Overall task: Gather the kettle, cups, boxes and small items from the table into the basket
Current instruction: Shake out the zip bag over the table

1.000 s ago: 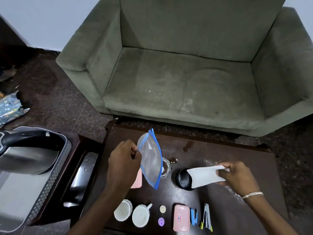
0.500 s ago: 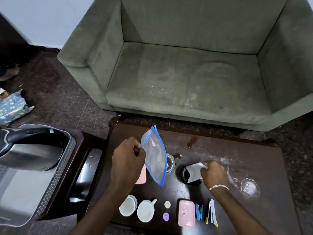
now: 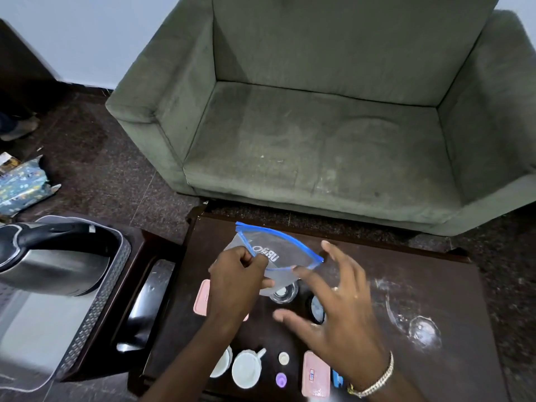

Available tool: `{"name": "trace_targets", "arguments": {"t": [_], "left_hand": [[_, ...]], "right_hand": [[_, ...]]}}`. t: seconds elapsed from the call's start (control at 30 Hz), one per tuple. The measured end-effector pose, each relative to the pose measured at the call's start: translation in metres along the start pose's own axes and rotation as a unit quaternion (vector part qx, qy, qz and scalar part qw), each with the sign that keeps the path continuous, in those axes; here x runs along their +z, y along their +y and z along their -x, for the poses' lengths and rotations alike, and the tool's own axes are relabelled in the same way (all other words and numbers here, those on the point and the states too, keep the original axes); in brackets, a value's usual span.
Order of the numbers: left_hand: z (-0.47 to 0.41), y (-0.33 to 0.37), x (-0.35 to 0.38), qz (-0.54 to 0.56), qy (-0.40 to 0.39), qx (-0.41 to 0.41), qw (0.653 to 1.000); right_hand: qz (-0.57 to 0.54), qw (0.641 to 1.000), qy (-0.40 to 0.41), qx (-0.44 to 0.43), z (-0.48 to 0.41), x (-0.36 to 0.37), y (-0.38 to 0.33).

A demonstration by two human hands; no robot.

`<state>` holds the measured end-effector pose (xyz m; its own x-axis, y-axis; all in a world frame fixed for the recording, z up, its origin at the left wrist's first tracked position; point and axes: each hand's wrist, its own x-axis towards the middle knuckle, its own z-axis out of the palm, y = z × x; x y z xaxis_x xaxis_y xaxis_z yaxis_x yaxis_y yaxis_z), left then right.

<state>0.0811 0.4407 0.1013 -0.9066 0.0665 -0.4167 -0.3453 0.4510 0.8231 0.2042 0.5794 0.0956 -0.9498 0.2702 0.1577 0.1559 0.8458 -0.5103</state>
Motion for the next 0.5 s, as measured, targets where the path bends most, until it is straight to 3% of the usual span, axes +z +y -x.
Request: {"name": "trace_targets", "arguments": {"t": [0.07,0.13,0.33,0.5], "left_hand": [[0.004,0.006,0.000,0.043,-0.014,-0.017,0.999],[0.007,0.010,-0.002,0.079,-0.026,-0.031,0.996],[0.016,0.022,-0.020,0.138,-0.061,-0.004,0.989],[-0.003,0.011,-0.040,0.087,0.042,0.116,0.988]], "right_hand": [[0.079,0.996,-0.029,0.034,-0.009,-0.001,-0.002],[0.080,0.993,-0.059,0.063,-0.020,-0.007,0.004],[-0.133,0.983,-0.103,0.070,-0.043,-0.035,0.020],[-0.245,0.964,-0.087,0.047,-0.058,-0.069,0.031]]}}
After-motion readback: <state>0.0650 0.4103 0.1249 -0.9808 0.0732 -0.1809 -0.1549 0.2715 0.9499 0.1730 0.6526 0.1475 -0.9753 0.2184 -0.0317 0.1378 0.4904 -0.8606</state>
